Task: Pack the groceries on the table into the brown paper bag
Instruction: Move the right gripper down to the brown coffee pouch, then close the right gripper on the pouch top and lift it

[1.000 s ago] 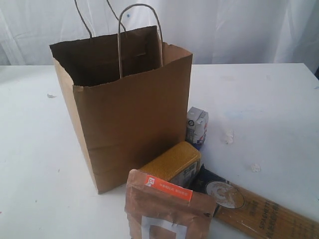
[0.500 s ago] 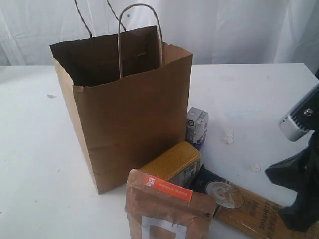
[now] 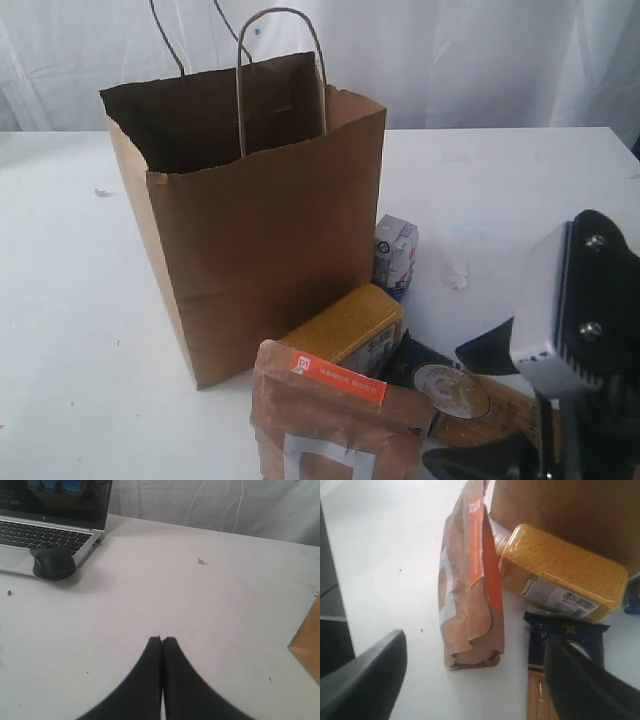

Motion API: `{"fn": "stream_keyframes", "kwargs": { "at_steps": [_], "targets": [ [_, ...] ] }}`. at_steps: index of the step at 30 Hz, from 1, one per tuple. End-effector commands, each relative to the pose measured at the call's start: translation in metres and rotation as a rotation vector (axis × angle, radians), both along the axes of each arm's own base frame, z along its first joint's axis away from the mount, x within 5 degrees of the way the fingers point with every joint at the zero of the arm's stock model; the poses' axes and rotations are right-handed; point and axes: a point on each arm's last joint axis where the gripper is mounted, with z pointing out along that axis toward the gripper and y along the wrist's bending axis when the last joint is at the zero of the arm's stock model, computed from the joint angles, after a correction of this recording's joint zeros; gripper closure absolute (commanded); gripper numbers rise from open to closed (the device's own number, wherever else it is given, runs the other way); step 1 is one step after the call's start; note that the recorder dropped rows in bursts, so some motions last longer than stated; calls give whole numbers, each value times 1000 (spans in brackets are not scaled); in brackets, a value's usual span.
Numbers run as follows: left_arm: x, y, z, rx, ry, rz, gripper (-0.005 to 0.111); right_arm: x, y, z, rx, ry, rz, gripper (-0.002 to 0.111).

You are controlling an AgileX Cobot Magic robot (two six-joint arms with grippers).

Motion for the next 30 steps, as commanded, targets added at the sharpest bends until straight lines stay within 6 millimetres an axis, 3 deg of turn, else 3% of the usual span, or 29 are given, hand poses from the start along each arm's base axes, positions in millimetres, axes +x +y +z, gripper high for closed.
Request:
{"fn": "stream_keyframes", "kwargs": {
  "at_steps": [1, 8, 20, 30],
  "targets": [
    [0, 0, 1, 8, -15, -2, 107, 7, 8, -5, 23, -14, 12, 37],
    [0, 0, 1, 8, -15, -2, 107, 26, 25, -28, -47, 19, 41, 37],
    [0, 0, 1, 8, -15, -2, 107, 40, 53, -67, -129, 99, 72, 37],
    [0, 0, 1, 8, -15, -2, 107, 46, 56, -70, -133, 68, 37, 64]
  ]
}}
